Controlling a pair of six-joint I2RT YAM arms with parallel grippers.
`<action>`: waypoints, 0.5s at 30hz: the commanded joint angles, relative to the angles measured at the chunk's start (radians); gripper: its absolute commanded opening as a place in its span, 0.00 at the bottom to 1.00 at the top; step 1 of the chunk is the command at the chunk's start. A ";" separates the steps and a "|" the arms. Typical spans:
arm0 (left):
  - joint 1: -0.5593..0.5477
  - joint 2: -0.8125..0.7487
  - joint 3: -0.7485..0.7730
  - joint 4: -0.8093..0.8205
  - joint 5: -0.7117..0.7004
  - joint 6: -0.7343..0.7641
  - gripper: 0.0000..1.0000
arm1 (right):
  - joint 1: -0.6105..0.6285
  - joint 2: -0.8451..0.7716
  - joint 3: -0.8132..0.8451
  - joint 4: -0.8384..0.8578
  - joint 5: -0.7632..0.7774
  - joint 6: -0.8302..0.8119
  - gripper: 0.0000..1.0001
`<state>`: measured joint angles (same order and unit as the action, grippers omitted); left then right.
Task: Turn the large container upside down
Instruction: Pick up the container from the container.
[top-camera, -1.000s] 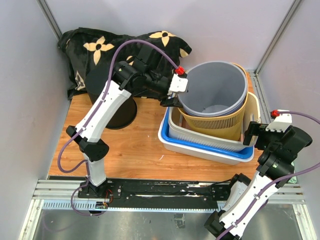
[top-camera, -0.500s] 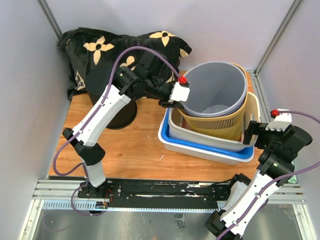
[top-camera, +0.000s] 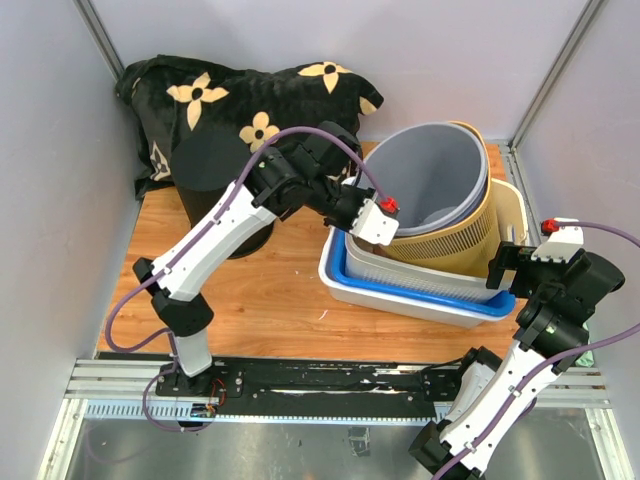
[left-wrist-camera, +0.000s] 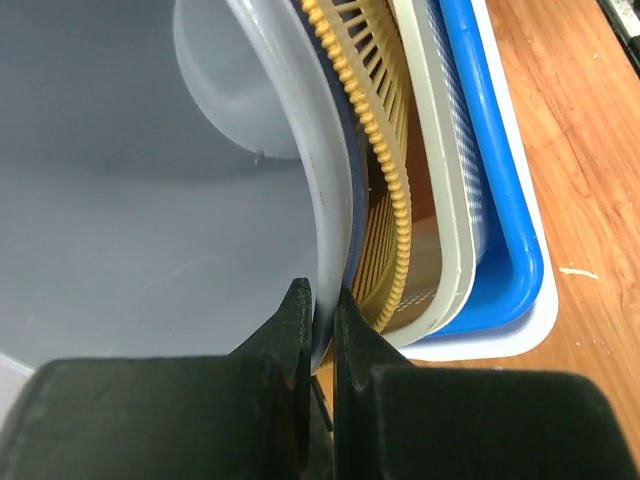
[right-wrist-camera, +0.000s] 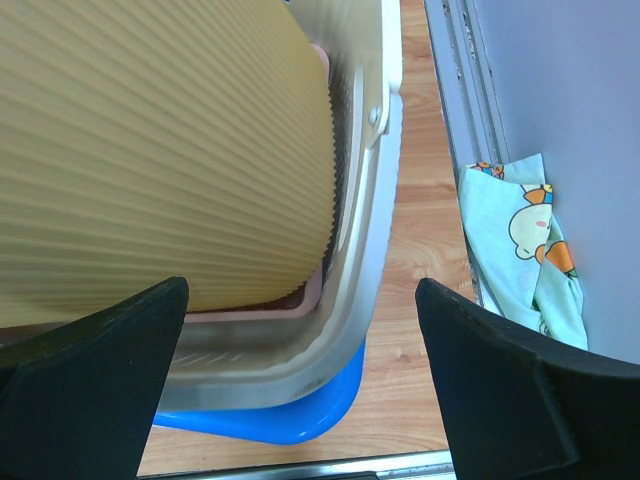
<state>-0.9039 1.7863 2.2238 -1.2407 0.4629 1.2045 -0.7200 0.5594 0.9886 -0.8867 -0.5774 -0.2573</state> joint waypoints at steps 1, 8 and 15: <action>-0.027 0.121 0.079 -0.070 -0.160 -0.108 0.00 | -0.012 -0.013 -0.006 0.021 -0.015 0.005 0.99; -0.030 0.128 0.394 0.052 -0.217 -0.266 0.00 | -0.012 -0.013 -0.011 0.022 -0.017 0.003 0.99; -0.024 -0.028 0.293 0.313 -0.299 -0.451 0.00 | -0.012 -0.010 -0.011 0.023 -0.017 0.003 0.99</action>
<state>-0.9440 1.8690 2.4882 -1.1778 0.2749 0.8875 -0.7200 0.5537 0.9874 -0.8867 -0.5774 -0.2577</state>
